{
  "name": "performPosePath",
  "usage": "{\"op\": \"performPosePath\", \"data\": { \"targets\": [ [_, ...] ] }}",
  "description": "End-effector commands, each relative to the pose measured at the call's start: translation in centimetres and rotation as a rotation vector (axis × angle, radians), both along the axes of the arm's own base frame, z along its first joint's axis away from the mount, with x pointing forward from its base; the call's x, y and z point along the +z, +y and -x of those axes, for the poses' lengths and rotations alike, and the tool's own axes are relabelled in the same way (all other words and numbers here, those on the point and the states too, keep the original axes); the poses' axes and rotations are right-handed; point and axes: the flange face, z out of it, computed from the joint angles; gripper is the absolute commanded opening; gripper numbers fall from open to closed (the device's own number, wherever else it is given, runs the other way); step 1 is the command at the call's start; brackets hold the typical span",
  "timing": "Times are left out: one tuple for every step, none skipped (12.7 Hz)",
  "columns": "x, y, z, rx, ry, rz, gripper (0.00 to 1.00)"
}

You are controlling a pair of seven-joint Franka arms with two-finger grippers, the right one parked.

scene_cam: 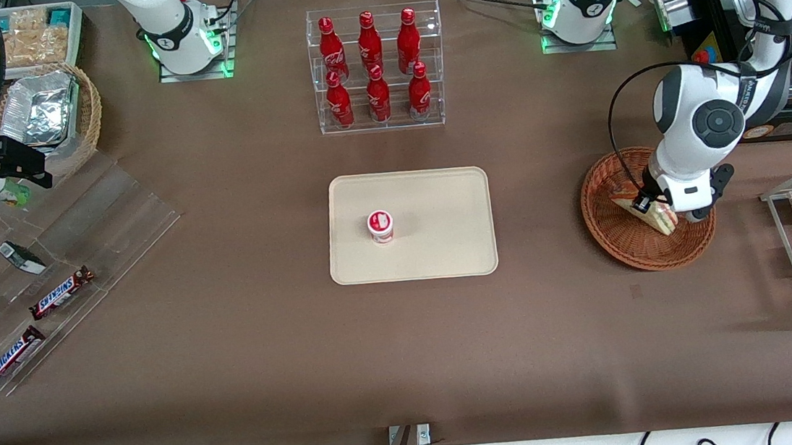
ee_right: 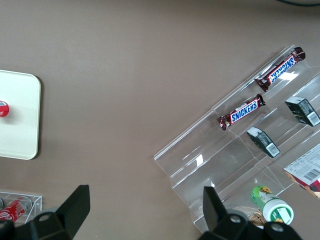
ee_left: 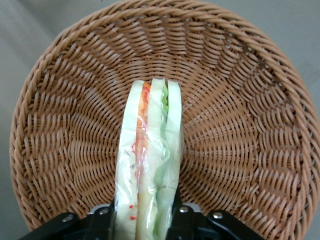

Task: Place sandwich from basket to tray
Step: 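Lift the sandwich and carry it toward the cream tray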

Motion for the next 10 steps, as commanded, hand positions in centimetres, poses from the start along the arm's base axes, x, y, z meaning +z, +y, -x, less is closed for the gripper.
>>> {"op": "performPosePath", "data": {
  "targets": [
    [4.3, -1.0, -1.6, -0.069, 0.058, -0.044, 0.17],
    [6.6, -2.7, -2.3, -0.109, 0.101, -0.051, 0.17],
    [9.2, -3.7, -3.4, -0.133, 0.125, -0.059, 0.17],
    [11.3, -4.8, -3.9, -0.169, 0.156, -0.059, 0.17],
    [13.2, -6.6, -4.2, -0.214, 0.172, -0.044, 0.18],
    [15.0, -7.7, -4.4, -0.240, 0.181, -0.038, 0.18],
    [16.4, -9.6, -4.4, -0.277, 0.186, -0.012, 0.20],
    [17.7, -11.5, -4.4, -0.310, 0.178, 0.002, 0.20],
    [18.7, -13.6, -4.2, -0.345, 0.165, 0.011, 0.20],
    [19.3, -16.0, -3.8, -0.393, 0.155, 0.031, 0.20]
  ]
}}
